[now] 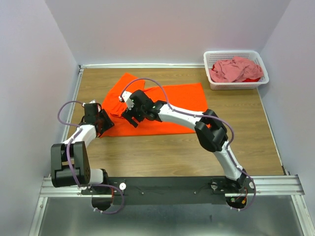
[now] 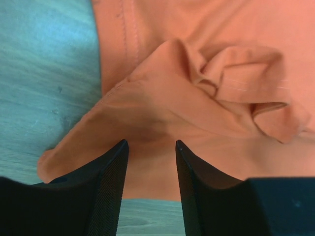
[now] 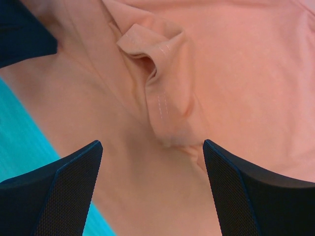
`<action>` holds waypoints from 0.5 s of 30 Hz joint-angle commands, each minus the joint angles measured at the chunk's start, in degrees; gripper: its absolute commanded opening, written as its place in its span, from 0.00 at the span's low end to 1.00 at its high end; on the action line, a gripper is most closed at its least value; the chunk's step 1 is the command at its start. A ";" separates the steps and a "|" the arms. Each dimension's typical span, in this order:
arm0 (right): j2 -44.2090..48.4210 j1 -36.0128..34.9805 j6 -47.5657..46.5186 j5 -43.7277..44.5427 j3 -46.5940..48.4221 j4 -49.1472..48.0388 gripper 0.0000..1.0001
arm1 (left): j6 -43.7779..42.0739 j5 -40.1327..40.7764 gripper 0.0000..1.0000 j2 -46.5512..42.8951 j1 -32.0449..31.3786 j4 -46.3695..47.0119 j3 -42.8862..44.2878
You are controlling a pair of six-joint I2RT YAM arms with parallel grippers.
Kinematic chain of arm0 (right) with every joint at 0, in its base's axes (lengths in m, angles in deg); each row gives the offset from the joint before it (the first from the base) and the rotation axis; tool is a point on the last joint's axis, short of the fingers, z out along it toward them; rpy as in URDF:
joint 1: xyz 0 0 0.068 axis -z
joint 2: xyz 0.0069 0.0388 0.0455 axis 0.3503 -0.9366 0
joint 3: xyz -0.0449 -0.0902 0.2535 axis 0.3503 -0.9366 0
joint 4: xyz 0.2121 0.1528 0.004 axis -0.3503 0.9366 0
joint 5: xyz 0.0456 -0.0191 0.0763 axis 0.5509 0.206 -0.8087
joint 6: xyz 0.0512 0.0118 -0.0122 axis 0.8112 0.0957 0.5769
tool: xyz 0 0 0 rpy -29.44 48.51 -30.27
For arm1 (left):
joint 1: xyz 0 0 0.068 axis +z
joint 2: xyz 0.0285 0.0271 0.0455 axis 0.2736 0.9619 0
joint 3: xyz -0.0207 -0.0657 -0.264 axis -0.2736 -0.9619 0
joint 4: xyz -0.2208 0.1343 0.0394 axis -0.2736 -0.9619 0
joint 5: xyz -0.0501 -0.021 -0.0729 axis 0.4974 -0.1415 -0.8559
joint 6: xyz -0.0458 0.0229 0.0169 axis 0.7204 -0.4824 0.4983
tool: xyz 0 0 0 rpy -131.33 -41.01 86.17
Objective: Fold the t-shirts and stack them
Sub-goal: Fold the tshirt
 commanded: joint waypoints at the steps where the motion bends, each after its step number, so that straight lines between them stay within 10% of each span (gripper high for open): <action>1: -5.70 -0.49 -2.86 4.40 4.66 0.35 0.90 | 1.46 2.85 0.50 1.71 -0.02 0.24 -0.66; 15: -12.40 0.47 -6.20 12.75 9.94 0.35 0.91 | 1.11 3.99 0.49 6.11 -0.02 -3.01 -0.40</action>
